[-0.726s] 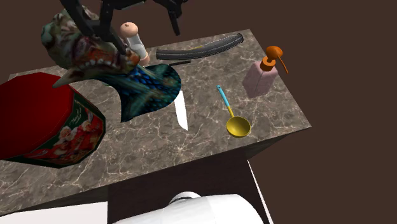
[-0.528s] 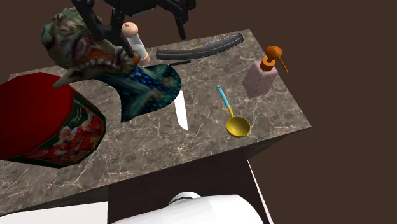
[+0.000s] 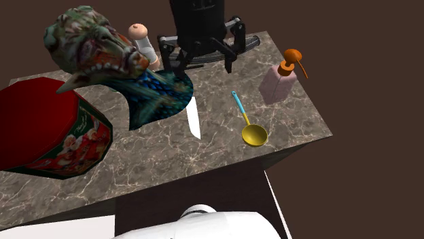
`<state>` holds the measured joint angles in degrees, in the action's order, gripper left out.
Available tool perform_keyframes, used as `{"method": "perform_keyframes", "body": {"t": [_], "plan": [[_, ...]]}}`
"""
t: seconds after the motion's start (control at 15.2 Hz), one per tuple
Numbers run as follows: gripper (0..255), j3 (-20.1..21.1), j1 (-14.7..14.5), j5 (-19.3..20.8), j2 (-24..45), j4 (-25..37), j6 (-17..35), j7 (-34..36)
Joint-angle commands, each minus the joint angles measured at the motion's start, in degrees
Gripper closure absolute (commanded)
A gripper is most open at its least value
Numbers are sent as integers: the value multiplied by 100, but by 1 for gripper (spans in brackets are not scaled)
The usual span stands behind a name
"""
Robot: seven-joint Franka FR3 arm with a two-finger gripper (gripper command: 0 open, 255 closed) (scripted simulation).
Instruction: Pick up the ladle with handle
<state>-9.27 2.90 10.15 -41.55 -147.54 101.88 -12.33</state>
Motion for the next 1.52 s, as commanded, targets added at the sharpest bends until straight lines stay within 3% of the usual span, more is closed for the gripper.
{"method": "perform_keyframes", "body": {"t": [0.0, 0.46, 0.79, 0.99, 1.19, 1.32, 1.45], "plan": [[0, -249, 83, 70, 157, -202, 370, -175], [0, -1163, 320, 230, 1024, -664, 1674, -866], [0, -1858, 322, 71, 2013, -742, 2667, -1521], [0, -2284, 211, -284, 2750, -684, 3252, -2071], [0, -2652, 42, -996, 3605, -544, 3776, -2850], [0, -2765, -18, -1579, 4126, -425, 4004, -3403], [0, -2725, -22, -1831, 4345, -426, 4169, -3593]]}}
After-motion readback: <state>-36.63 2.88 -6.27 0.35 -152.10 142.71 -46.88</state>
